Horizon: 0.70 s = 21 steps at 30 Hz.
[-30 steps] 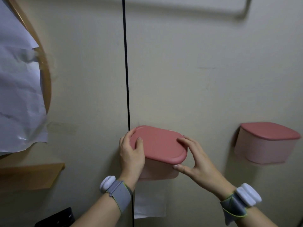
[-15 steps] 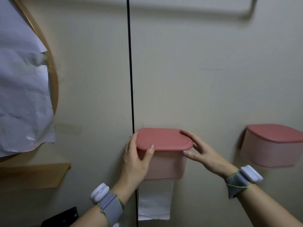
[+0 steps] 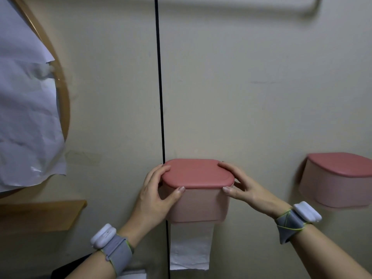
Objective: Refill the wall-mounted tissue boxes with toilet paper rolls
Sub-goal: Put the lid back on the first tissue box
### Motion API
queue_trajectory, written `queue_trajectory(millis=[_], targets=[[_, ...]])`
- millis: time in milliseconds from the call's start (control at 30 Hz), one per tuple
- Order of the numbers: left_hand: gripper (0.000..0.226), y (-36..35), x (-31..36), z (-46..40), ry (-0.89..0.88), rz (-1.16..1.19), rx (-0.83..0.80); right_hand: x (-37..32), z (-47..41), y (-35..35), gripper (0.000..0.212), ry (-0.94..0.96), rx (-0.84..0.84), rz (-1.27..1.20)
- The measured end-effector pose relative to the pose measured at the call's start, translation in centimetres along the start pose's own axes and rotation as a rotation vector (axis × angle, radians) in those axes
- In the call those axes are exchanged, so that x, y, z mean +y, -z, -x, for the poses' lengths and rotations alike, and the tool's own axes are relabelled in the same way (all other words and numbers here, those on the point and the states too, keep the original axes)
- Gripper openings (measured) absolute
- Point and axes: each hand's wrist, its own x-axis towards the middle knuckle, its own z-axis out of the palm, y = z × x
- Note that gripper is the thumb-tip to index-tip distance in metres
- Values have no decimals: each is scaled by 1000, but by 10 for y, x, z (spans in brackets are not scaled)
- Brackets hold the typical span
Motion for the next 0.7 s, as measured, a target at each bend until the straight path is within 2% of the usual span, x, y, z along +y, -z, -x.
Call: queue_trajectory(millis=[200,333,533,700], targets=[[69,-3,-2,3,-18,-5,39,5,-2,1,73,42,22,35],[72,-5,-4,2,4,3,32,10,-3,-2,68,74,51,33],[76,-2,-6,5,17,4,6,11,1,-9,72,57,78,6],[67,6,-3,-5,-45,-115,-53,5,0,-14,75,10,102,145]])
